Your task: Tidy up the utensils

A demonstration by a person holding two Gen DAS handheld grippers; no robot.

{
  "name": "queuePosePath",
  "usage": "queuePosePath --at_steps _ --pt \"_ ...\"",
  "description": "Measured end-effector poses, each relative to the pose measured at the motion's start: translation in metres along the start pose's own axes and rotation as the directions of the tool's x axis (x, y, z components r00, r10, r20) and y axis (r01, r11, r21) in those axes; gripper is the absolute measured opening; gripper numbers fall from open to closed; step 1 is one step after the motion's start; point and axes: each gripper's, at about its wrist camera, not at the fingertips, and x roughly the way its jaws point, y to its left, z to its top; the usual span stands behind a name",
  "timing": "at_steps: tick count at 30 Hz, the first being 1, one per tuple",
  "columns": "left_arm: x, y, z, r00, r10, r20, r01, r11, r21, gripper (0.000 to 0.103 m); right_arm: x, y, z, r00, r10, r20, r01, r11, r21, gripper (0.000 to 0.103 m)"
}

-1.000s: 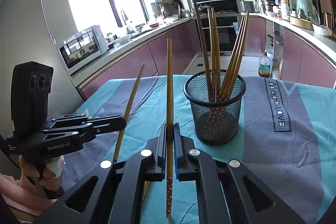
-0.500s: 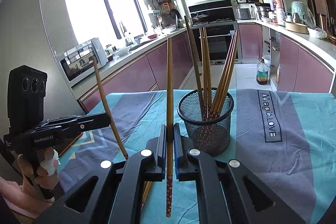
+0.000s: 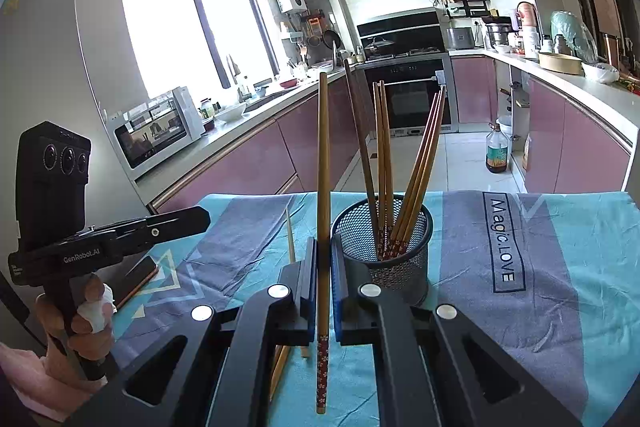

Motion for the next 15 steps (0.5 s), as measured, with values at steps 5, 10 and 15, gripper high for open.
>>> queuePosePath --at_steps 5,10,15 --pt "0.017 0.02 -0.008 0.997 0.056 -0.058 -0.058 0.998 -0.036 0.006 0.006 -0.003 -0.004 1.0 0.006 -0.022 -0.006 1.0 0.008 0.005" --pt "0.044 0.036 -0.025 0.984 0.102 -0.145 -0.109 0.993 -0.042 0.014 0.01 -0.005 -0.007 0.999 0.01 -0.033 -0.01 1.0 0.018 0.005" --pt "0.073 0.037 -0.049 0.964 0.13 -0.232 -0.133 0.991 0.003 0.021 0.012 -0.007 -0.011 0.999 0.016 -0.047 -0.015 1.0 0.024 0.005"
